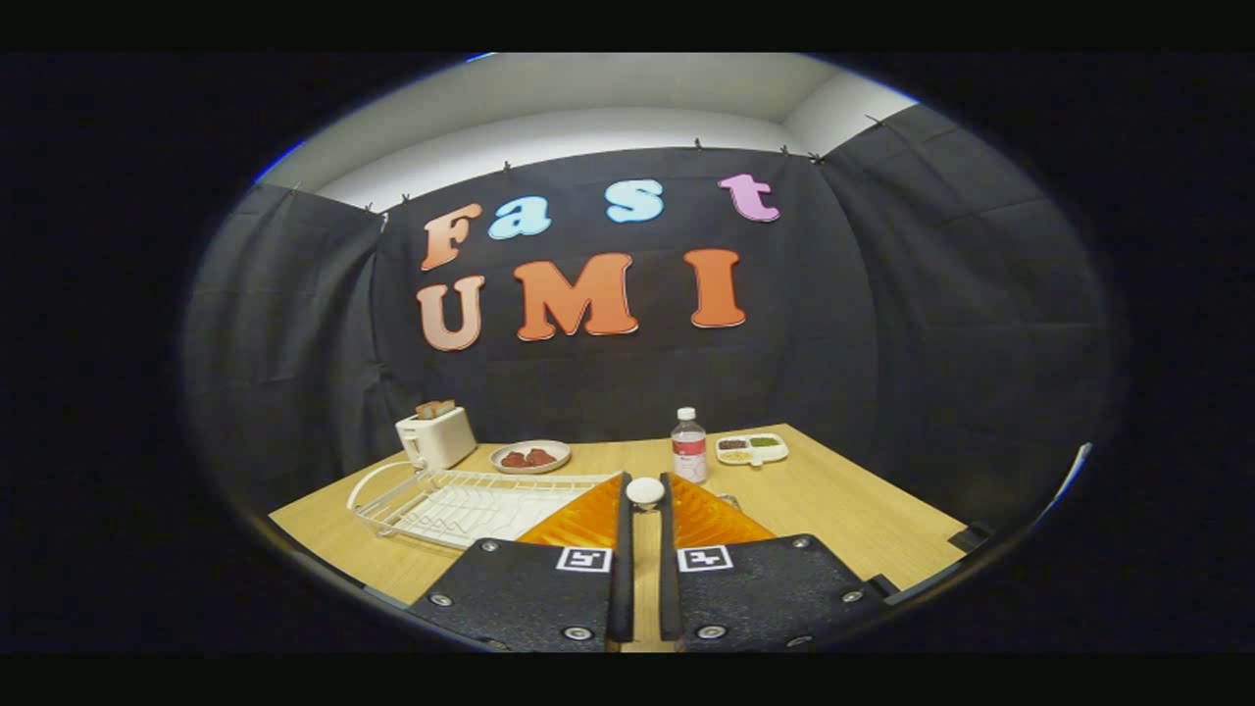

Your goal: Take the plate from the dish rack, then take the spoon from the basket and place it into the plate.

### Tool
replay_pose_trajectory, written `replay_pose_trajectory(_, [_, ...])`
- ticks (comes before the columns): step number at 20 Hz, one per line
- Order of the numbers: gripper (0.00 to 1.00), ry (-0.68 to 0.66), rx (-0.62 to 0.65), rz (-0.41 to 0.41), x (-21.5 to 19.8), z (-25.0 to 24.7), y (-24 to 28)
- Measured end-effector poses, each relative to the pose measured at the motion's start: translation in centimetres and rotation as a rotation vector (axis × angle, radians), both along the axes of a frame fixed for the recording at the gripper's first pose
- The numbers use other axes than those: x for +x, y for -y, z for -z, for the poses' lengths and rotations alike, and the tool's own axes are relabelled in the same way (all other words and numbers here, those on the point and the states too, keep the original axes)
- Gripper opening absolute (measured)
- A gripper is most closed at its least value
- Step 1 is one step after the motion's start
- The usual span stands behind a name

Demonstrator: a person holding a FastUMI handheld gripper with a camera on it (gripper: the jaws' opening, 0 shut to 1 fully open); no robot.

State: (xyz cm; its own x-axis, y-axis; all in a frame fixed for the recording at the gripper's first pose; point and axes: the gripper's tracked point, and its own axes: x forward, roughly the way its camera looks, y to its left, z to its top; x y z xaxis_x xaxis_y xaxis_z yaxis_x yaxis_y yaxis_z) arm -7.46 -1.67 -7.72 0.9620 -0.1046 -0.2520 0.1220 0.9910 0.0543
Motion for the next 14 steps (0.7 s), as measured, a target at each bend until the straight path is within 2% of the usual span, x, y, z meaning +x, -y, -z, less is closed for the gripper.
replay_pose_trajectory(7, [0.10, -0.045, 0.026, -0.129, -2.0, 2.2, -3.6])
replay_pose_trajectory(14, [0.10, -0.123, 0.127, -0.244, -2.9, 6.6, -6.8])
